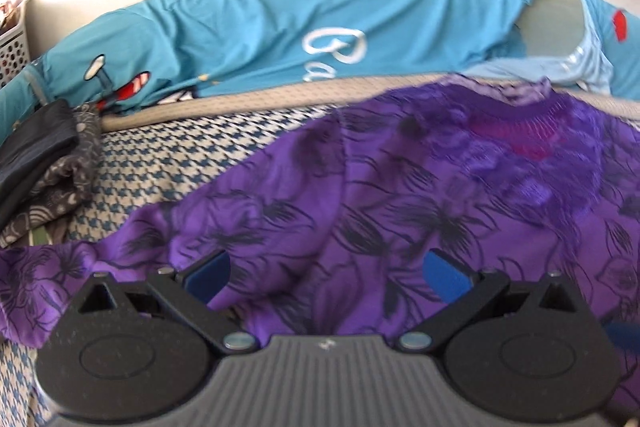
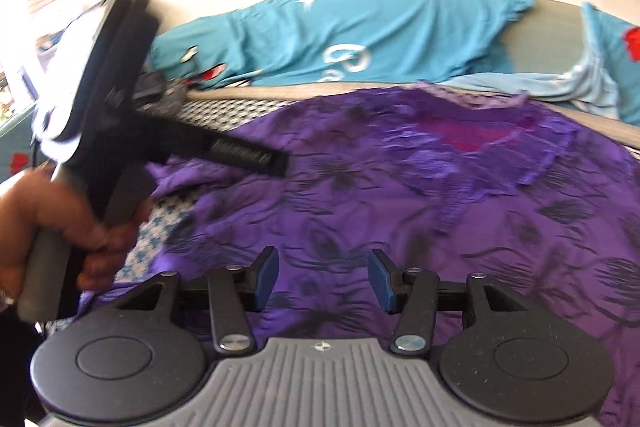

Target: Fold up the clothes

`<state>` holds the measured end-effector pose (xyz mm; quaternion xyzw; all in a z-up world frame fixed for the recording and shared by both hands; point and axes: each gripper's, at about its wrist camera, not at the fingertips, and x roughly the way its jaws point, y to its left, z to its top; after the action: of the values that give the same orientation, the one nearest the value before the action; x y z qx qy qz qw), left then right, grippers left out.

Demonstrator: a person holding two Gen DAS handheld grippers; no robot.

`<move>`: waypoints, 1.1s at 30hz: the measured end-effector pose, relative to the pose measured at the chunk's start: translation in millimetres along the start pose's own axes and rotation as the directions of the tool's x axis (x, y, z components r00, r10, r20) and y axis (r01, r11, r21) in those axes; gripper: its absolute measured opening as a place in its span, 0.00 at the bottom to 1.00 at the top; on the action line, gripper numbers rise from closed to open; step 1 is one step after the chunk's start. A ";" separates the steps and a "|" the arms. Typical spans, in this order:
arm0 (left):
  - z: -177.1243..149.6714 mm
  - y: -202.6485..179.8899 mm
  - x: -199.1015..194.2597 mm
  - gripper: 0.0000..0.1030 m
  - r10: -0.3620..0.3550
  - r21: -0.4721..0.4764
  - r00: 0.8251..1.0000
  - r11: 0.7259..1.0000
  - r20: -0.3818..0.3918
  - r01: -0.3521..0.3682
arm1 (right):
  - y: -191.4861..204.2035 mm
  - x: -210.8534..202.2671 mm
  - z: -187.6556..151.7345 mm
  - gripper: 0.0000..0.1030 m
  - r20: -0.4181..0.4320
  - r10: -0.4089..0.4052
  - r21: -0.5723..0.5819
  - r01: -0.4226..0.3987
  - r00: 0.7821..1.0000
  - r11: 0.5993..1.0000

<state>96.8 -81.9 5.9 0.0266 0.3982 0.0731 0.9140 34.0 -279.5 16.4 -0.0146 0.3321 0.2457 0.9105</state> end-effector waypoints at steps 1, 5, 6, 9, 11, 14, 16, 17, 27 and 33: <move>-1.2 -4.6 0.5 1.00 -0.007 0.008 1.000 1.000 -0.007 0.007 | -4.7 -2.3 -0.4 0.49 0.005 -0.017 0.005 0.017 1.000 1.000; -3.2 -19.5 0.3 1.00 -0.030 0.045 1.000 0.999 0.000 0.030 | -25.8 -7.1 -2.0 0.51 0.012 -0.106 0.037 0.105 0.994 0.994; -3.8 -23.4 0.5 1.00 -0.034 0.057 0.999 0.998 0.003 0.034 | -31.8 -7.1 -2.8 0.51 0.005 -0.131 0.053 0.130 0.991 0.990; -9.7 -32.9 4.6 1.00 -0.056 0.107 0.998 0.993 -0.025 0.058 | -49.5 -6.0 -6.8 0.51 -0.028 -0.198 0.098 0.200 0.980 0.975; -15.2 -38.9 8.2 1.00 -0.070 0.145 0.996 0.986 -0.049 0.077 | -57.2 -2.9 -12.2 0.51 -0.072 -0.229 0.106 0.236 0.971 0.966; -26.3 -39.9 11.2 1.00 -0.085 0.164 0.994 0.982 -0.067 0.095 | -61.0 0.2 -21.5 0.52 -0.103 -0.239 0.085 0.248 0.966 0.965; -32.6 -34.7 8.4 1.00 -0.102 0.145 0.993 0.983 -0.065 0.111 | -56.3 -2.0 -25.1 0.55 -0.103 -0.241 0.035 0.246 0.965 0.969; -34.6 -31.9 6.2 1.00 -0.110 0.139 0.991 0.983 -0.070 0.119 | -54.2 -3.4 -26.7 0.56 -0.103 -0.244 0.017 0.247 0.964 0.969; -71.5 -12.0 -23.7 1.00 -0.115 0.138 0.993 0.983 -0.036 0.119 | -47.6 -25.1 -45.8 0.61 -0.100 -0.234 -0.009 0.234 0.967 0.972; -87.2 6.1 -38.4 1.00 -0.106 0.109 0.994 0.988 -0.035 0.109 | -48.5 -38.7 -53.3 0.66 -0.113 -0.237 -0.025 0.236 0.965 0.972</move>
<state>6.5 -82.7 -25.0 0.0545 0.4158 0.0019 0.9078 -1.1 -349.2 -8.1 -0.0735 0.3786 0.1361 0.9125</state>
